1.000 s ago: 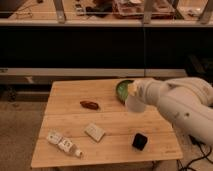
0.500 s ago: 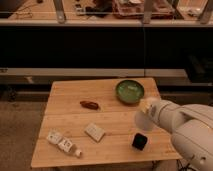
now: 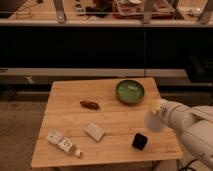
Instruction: Place the ceramic cup over the eraser
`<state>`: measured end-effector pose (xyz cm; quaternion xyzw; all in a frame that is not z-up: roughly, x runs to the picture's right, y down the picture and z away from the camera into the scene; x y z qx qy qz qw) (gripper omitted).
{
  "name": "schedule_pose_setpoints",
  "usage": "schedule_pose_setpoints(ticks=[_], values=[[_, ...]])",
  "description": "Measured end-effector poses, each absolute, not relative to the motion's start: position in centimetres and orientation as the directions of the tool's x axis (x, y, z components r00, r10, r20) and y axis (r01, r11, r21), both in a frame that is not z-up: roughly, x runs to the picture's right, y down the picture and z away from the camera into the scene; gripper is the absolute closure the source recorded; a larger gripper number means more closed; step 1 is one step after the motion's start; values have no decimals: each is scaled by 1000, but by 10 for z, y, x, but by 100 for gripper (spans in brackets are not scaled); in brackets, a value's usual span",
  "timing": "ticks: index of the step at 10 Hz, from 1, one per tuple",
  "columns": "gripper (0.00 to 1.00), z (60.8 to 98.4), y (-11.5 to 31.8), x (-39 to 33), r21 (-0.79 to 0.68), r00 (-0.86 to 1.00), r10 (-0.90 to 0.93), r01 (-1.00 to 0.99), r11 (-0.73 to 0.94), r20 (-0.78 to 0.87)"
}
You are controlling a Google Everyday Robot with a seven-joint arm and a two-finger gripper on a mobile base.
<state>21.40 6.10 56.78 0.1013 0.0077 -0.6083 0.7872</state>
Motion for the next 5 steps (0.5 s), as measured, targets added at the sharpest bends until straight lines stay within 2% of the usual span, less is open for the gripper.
schedule_pose_setpoints(ticks=[5], values=[[100, 582, 83, 211, 219, 328, -937, 929, 298, -118]])
